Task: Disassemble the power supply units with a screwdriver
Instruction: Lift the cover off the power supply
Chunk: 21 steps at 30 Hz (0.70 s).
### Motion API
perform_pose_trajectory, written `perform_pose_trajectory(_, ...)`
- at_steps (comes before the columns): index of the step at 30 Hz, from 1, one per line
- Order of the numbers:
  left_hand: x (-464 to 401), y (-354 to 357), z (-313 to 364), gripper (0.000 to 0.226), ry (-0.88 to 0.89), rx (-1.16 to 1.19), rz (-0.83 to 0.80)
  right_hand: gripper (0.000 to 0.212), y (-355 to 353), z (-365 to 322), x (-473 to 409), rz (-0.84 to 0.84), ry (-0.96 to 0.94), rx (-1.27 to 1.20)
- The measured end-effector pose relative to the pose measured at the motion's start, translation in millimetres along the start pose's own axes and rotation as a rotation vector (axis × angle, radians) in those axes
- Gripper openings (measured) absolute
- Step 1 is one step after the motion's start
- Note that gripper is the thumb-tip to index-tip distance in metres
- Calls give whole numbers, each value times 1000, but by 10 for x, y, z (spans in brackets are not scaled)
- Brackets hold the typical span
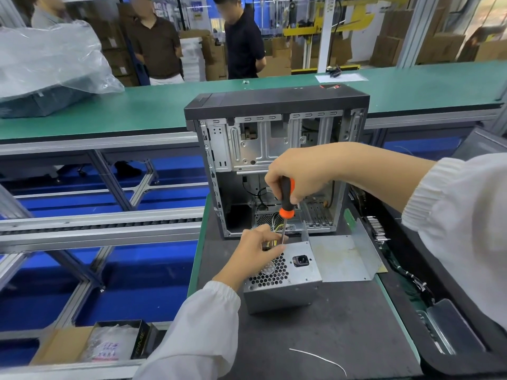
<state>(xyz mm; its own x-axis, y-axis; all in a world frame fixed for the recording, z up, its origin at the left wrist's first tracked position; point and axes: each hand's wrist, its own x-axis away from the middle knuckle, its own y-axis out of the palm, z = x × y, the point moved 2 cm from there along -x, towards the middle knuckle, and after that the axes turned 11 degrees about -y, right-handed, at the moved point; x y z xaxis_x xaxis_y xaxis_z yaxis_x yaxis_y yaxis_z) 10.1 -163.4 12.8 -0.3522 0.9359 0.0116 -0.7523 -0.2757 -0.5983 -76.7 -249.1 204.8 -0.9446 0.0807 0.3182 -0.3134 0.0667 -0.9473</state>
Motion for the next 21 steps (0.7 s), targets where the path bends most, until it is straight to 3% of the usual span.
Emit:
perform_pose_trajectory(8, 21, 53, 39, 17, -29, 193, 127, 20, -42, -32, 23, 17, -42, 14)
perform_pose_trajectory(11, 25, 53, 49, 16, -9, 180, 138, 63, -54, 31, 65, 87, 192, -32)
perform_pose_trajectory(13, 28, 58, 52, 16, -12, 189, 135, 77, -42, 29, 69, 80, 340, 25)
perform_pose_trajectory(18, 26, 47, 39, 16, -3, 210, 128, 53, 38, -21, -31, 133, 290, 132)
perform_pose_trajectory(21, 29, 54, 46, 20, -16, 208, 122, 37, 31, 19, -36, 44, 231, 159)
